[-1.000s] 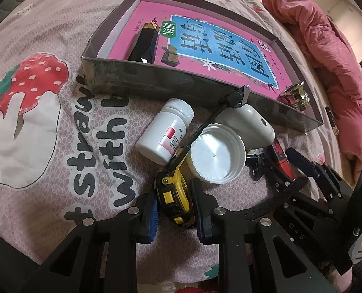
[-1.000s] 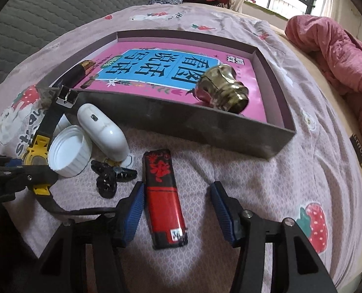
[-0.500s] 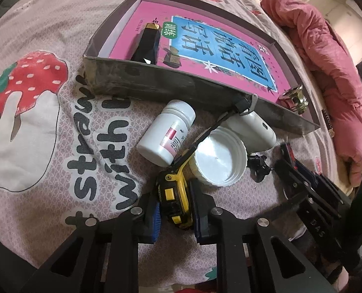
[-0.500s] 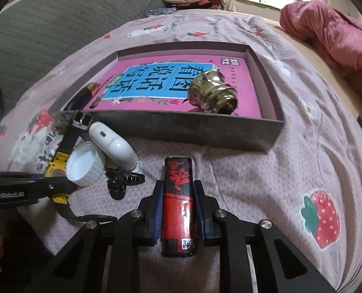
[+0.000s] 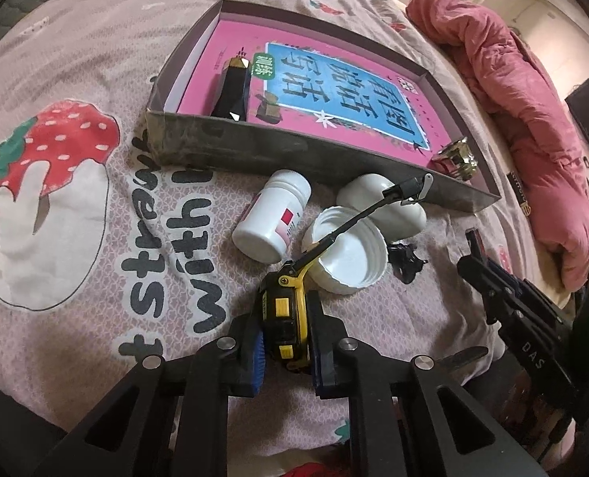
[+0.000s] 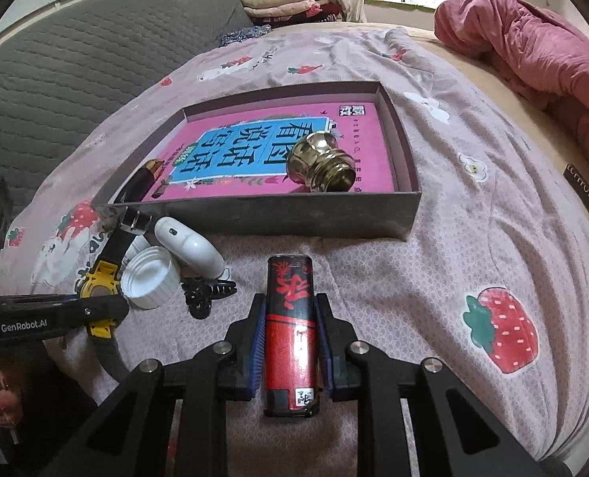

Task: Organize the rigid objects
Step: 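Close the right tool on the red lighter while the left tool grasps the yellow tape measure, then lift the red lighter and yellow tape measure and carry both over the tray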

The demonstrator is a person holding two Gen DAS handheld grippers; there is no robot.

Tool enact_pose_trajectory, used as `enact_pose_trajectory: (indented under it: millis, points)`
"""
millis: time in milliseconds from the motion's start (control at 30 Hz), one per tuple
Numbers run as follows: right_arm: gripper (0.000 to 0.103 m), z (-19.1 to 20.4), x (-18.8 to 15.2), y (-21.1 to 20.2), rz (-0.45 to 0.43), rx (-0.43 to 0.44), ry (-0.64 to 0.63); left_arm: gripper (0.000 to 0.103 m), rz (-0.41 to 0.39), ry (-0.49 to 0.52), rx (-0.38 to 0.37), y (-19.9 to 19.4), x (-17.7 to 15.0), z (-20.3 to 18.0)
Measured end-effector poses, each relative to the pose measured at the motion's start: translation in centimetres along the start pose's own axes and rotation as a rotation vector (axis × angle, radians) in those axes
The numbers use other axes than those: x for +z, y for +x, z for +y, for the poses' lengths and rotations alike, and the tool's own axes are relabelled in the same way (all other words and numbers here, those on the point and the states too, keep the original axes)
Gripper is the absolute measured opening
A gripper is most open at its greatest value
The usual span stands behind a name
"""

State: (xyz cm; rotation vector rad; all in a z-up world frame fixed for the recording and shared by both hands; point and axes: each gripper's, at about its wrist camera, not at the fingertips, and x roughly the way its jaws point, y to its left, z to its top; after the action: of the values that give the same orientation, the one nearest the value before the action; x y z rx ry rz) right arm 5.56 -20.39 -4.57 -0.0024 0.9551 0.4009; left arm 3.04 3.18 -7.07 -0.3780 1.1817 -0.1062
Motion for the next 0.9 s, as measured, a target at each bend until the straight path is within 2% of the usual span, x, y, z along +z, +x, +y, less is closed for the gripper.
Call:
enact_pose_trajectory:
  millis: [667,900]
  points:
    - [0.023,1.1,0.3,-1.8,-0.046,0.027,-0.021,0.017,-0.106,0.094,0.045,-3.4,0.4,-1.7]
    - [0.023,1.4,0.6,-2.7,-0.069,0.037,-0.025,0.017,-0.113,0.104,0.036,-3.6,0.4,-2.0]
